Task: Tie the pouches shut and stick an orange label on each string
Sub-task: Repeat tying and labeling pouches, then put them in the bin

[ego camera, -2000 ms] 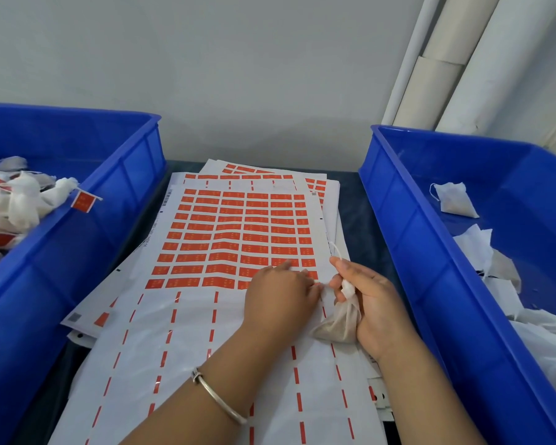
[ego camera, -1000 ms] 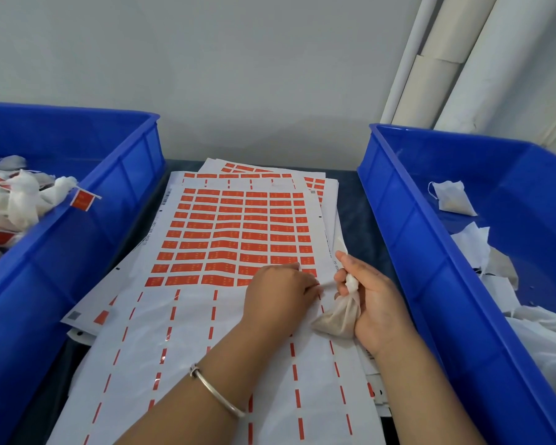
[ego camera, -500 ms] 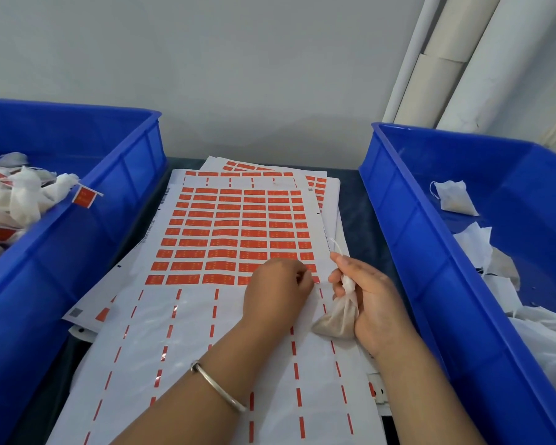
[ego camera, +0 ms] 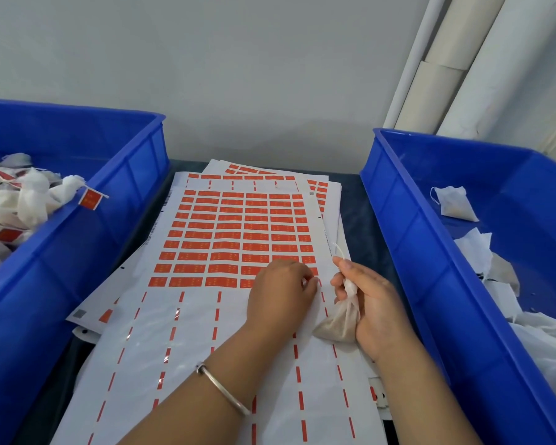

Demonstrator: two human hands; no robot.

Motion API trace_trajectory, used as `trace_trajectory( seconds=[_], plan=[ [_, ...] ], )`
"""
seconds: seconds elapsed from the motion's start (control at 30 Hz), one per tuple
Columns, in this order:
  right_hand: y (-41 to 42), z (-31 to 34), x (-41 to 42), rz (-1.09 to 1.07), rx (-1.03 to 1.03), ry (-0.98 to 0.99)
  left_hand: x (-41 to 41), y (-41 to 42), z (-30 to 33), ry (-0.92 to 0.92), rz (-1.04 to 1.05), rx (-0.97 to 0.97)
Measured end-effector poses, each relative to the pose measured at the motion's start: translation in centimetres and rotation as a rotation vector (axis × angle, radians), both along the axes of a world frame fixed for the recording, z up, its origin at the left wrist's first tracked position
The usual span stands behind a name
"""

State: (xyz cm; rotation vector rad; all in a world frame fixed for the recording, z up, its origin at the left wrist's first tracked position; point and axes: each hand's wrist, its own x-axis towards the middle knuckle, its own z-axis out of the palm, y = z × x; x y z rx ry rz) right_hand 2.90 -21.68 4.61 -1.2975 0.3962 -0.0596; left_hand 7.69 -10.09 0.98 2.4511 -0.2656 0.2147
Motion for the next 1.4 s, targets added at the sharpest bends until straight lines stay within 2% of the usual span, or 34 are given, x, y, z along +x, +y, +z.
trace_trajectory(
  seconds=[0.2, 0.4, 0.53, 0.6, 0.67, 0.9, 1.07, 1.2, 1.4],
  plan=[
    [-0.3, 0.8, -0.2, -0.015, -0.065, -0.07, 0.2, 0.5, 0.3, 0.082, 0.131, -0.209],
    [-0.2, 1.8, -0.5, 0.064, -0.455, -0.149, 0.3, 1.3, 0.8, 0.178, 0.219, -0.478],
    [0.0, 3.5, -0.3, 0.181, -0.859, -0.257, 0.3, 1.7, 1.5, 0.21, 0.27, -0.65],
    [0.1, 4.3, -0.2, 0.224, -0.951, -0.309, 0.2, 1.9, 2.0, 0.22, 0.287, -0.735],
    [0.3, 5.0, -0.1, 0.24, -0.911, -0.329, 0.0, 2.1, 2.4, 0.228, 0.293, -0.808],
    [2.0, 4.2, 0.2, 0.309, -0.489, -0.315, -0.5, 2.9, 3.9, 0.37, 0.186, -1.12],
    [1.8, 1.5, 1.3, 0.187, -0.358, -0.228, -0.5, 3.2, 4.4, 0.416, 0.031, -1.059],
    [1.4, 1.2, 1.4, 0.138, -0.215, -0.236, -1.0, 2.7, 4.4, 0.488, -0.049, -1.056],
    [0.8, 1.5, 1.5, 0.086, -0.051, -0.225, -1.8, 2.2, 4.7, 0.598, -0.049, -1.102]
  ],
)
